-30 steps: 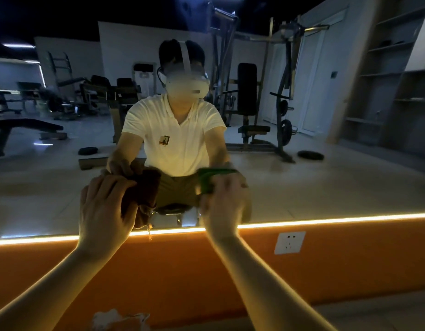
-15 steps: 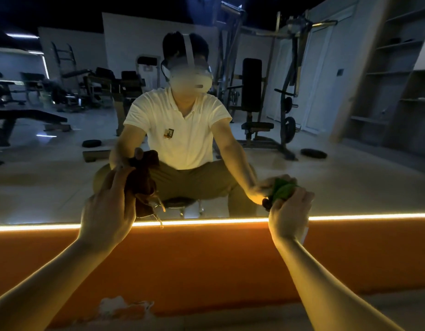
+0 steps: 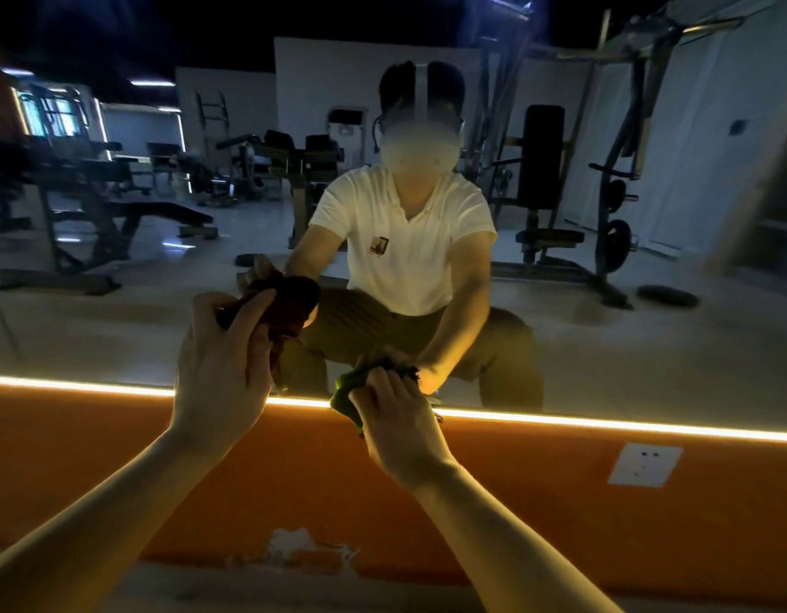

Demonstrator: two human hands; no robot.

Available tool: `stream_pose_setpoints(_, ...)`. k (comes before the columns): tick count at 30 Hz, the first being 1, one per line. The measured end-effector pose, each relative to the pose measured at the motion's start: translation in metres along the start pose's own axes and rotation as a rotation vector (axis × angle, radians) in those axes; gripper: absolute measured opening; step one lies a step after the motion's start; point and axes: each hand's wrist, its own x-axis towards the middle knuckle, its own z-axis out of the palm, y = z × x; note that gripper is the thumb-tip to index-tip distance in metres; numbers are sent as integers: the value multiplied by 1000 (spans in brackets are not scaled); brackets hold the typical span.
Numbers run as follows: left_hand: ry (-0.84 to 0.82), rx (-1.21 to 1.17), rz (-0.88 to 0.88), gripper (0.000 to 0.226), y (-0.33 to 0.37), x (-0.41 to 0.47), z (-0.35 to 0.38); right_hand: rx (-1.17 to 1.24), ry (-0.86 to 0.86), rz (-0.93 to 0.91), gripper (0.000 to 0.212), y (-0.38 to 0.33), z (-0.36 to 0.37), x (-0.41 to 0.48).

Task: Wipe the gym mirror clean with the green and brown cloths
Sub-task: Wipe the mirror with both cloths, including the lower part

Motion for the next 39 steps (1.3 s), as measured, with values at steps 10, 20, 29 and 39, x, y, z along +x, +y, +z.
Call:
stream_pose_setpoints(10, 56, 2, 189, 37, -20, 0, 28, -137, 523, 956, 25, 138, -102, -30)
stream_pose_setpoints(20, 5, -103, 170, 39, -25, 9, 26, 115, 255, 238, 22, -39, -28, 74)
stream_pose_setpoints(29, -34, -124, 89, 34, -17, 10, 21, 28, 281, 530, 20, 17, -64, 56)
stream_pose_setpoints(39, -52, -26, 154, 34, -12, 29, -16, 198, 713, 1018, 36, 32, -93, 74)
